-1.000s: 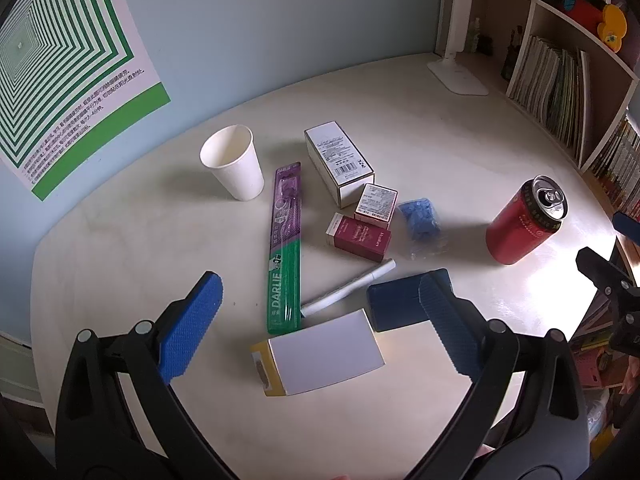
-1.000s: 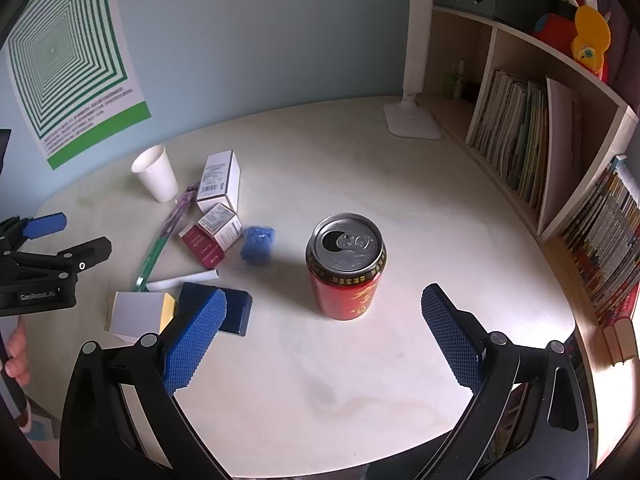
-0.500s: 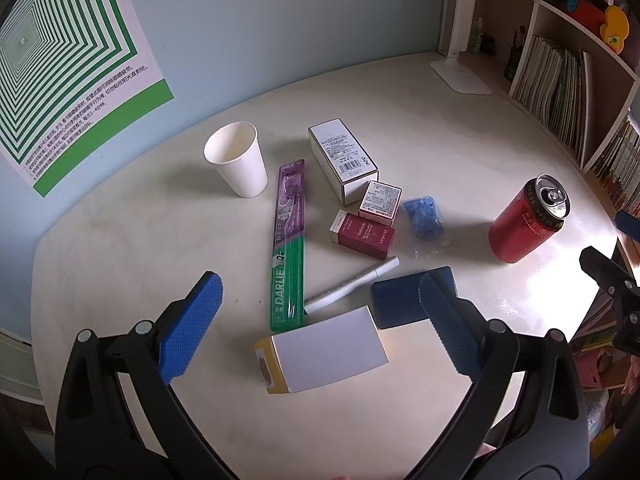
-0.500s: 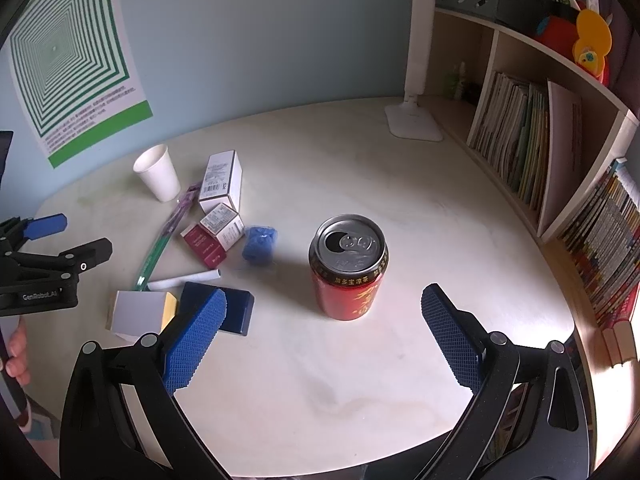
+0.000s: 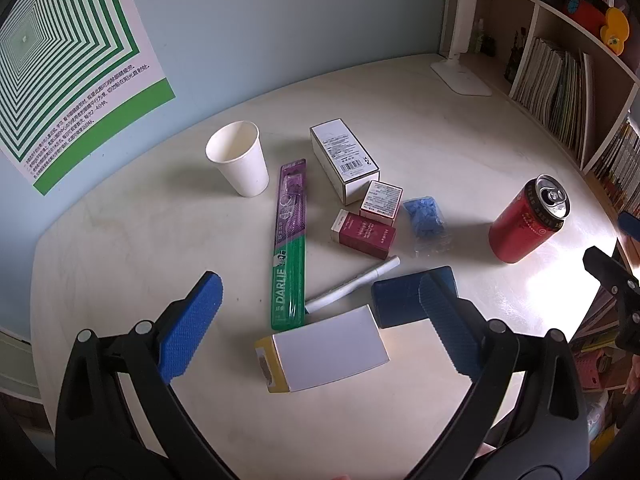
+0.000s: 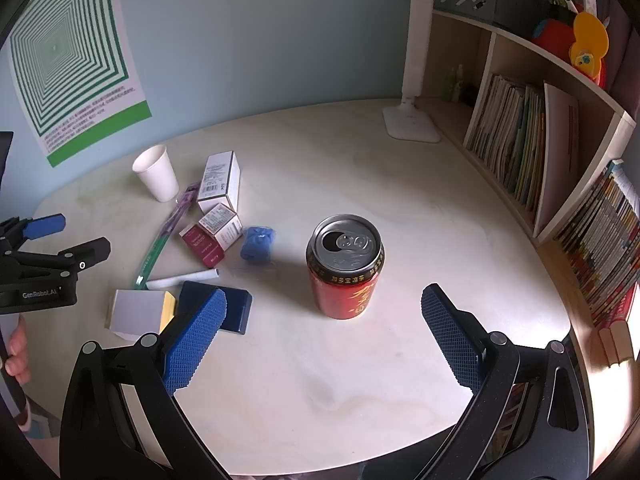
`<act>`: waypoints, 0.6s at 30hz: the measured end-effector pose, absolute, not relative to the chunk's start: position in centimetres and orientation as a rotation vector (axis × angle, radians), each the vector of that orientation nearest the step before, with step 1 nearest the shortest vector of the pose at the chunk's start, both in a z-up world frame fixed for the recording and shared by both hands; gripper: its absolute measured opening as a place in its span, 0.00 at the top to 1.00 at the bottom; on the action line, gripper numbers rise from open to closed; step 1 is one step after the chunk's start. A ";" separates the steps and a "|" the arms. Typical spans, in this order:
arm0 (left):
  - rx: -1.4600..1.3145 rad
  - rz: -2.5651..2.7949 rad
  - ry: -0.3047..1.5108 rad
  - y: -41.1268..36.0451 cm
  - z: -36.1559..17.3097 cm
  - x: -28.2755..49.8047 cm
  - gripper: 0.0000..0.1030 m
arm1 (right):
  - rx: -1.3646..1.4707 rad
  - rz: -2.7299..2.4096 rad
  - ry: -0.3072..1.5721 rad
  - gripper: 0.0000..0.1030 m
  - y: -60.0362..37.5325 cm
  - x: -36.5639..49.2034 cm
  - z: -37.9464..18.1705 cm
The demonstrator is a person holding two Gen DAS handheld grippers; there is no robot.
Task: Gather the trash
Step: 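Move the right gripper toward the red drink can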
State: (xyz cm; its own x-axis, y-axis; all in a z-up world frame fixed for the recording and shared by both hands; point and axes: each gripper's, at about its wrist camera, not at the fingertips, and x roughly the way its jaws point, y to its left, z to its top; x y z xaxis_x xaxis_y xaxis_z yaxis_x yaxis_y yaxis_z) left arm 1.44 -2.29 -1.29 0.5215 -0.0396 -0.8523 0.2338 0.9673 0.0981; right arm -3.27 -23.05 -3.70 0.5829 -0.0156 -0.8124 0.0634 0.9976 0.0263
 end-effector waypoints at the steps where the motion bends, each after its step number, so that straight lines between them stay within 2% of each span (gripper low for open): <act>1: 0.210 -0.163 1.011 -2.3 -1.3 1.5 0.06 | 0.053 -0.047 0.947 0.06 -23.0 -3.3 -3.7; 18: 0.227 -0.188 1.033 -2.7 -2.3 2.2 0.06 | 0.053 -0.048 0.962 0.06 -23.3 -2.8 -4.4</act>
